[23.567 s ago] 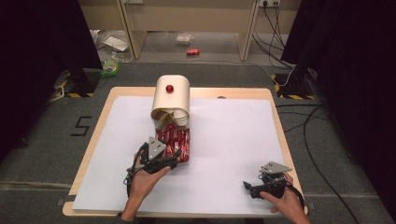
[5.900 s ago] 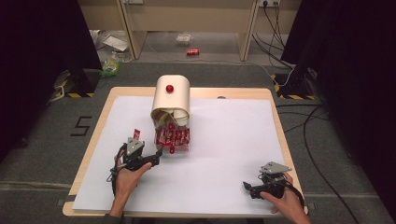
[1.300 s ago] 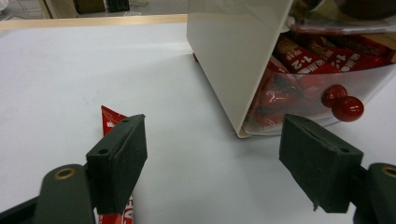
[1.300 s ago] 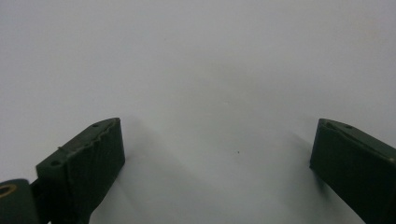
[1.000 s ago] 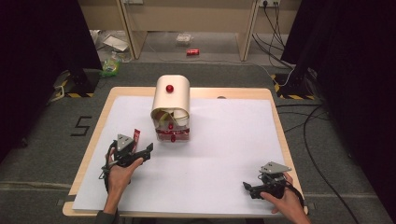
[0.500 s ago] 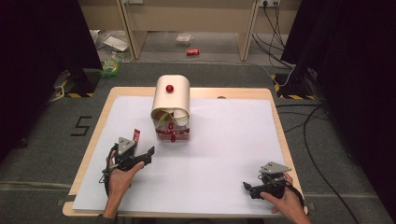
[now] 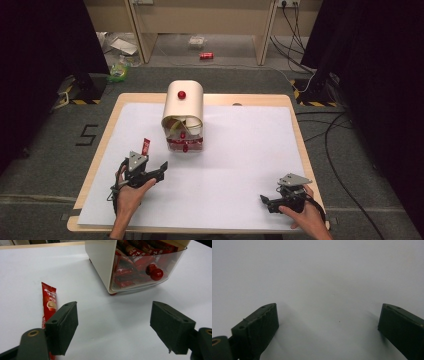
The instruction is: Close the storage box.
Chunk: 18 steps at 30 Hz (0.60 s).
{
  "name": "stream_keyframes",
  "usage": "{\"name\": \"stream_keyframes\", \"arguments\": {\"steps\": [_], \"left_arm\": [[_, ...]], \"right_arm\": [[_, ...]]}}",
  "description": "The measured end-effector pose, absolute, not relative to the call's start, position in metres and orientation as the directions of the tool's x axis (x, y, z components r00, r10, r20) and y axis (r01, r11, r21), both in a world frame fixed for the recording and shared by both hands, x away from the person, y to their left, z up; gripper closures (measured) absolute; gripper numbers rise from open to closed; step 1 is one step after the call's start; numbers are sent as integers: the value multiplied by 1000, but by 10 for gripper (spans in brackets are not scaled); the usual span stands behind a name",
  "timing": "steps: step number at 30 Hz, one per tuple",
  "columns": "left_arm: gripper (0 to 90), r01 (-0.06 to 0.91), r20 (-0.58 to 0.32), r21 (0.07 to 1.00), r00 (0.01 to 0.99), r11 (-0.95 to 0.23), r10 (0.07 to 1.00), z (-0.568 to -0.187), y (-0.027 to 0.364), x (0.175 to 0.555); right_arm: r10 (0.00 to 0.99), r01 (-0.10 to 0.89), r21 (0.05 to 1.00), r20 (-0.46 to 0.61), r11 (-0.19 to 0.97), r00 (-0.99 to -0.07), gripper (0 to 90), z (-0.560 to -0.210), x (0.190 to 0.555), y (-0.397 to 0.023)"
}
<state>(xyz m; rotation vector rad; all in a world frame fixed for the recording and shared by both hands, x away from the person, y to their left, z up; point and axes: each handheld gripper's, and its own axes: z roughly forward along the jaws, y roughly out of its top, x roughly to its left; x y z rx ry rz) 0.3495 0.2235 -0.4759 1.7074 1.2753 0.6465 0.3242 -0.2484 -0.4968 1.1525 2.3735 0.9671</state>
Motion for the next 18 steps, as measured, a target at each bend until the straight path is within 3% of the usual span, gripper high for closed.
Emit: {"name": "stream_keyframes", "arguments": {"steps": [18], "left_arm": [[217, 498, -101, 860, 377, -109, 921, -484, 229, 321]], "right_arm": [[786, 561, 699, -1, 443, -619, 36, -497, 324, -248]]}}
